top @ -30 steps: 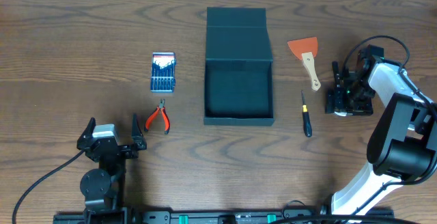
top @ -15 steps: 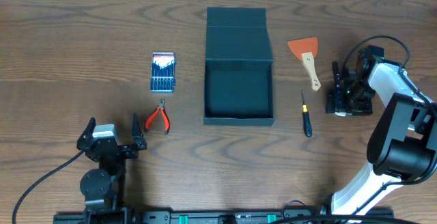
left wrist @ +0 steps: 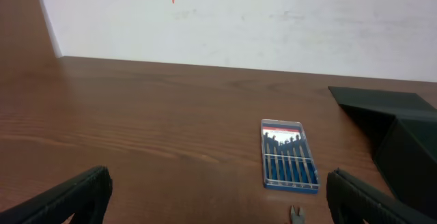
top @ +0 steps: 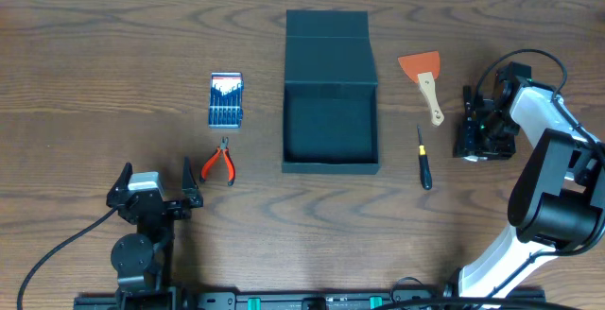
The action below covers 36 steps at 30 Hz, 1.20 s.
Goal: Pack container
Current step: 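Lower the right gripper and grasp the hammer head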
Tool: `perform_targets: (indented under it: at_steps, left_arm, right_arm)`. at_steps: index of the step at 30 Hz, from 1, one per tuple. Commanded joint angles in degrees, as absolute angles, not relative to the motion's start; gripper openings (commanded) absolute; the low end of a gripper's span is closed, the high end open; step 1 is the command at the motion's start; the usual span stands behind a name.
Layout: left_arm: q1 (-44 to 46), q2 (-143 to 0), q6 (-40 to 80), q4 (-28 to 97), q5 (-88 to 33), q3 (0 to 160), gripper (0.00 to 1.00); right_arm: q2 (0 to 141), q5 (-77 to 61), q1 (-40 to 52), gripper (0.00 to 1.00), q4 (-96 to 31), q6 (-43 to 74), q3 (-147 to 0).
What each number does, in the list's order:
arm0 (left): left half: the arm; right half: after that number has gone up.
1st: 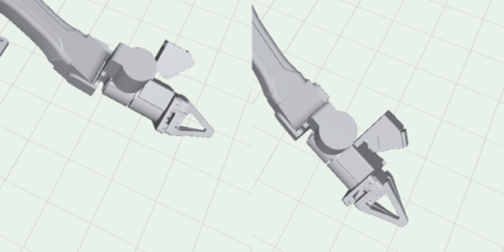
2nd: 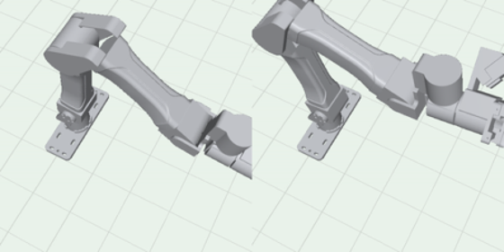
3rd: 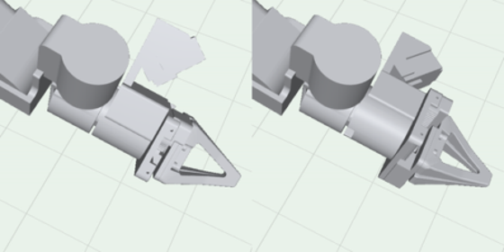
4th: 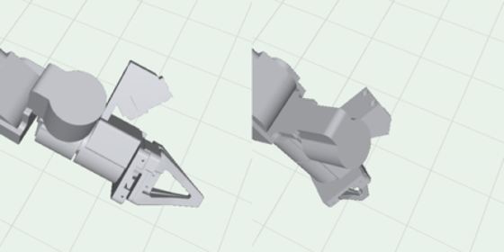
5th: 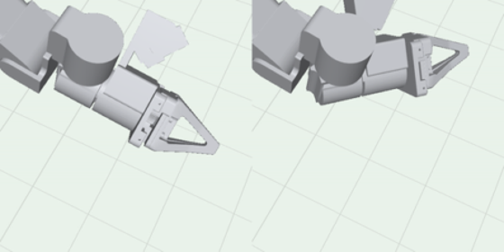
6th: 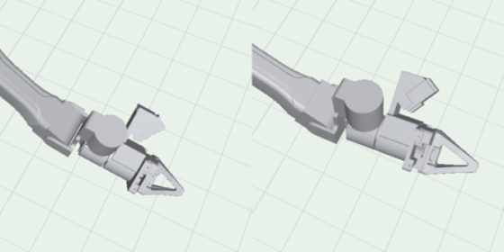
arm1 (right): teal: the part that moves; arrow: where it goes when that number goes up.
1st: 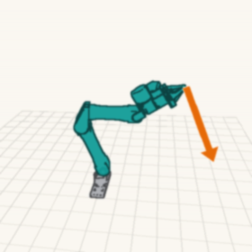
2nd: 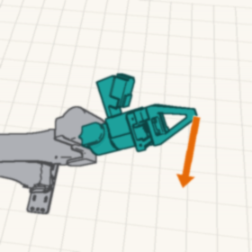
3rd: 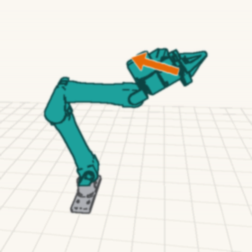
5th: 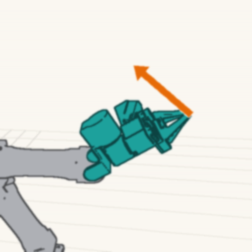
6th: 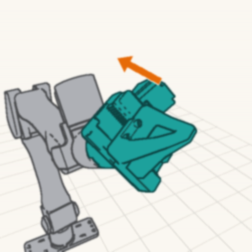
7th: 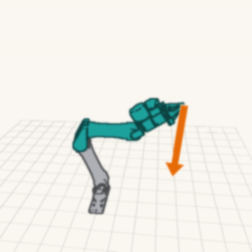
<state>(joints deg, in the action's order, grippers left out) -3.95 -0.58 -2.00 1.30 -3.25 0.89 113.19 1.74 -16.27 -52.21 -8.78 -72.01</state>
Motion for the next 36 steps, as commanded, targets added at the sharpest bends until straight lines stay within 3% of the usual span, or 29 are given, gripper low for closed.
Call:
perform_targets:
  at_steps: [1, 11, 22, 30, 36]
  left_arm:
    - [-3.7, -0.2, -3.0, 3.6, -3.9, 0.3, 0.99]
    - [-3.7, -0.2, -3.0, 3.6, -3.9, 0.3, 0.99]
    - [-3.7, -0.2, -3.0, 3.6, -3.9, 0.3, 0.99]
    - [-3.7, -0.2, -3.0, 3.6, -3.9, 0.3, 0.99]
    - [-3.7, -0.2, -3.0, 3.6, -3.9, 0.3, 0.98]
  right_arm:
    - [115.9, 4.1, -16.9, 0.51, -51.9, -8.2, -71.1]
    - [115.9, 4.0, -16.8, 0.36, -51.9, -7.7, -71.1]
    - [115.9, 3.1, -16.8, 0.35, -54.1, -7.3, -73.8]
    - [115.8, 2.9, -16.8, 0.24, -57.4, -7.3, -77.7]
    - [115.8, 1.9, -16.5, 0.22, -59.6, -7.3, -81.1]
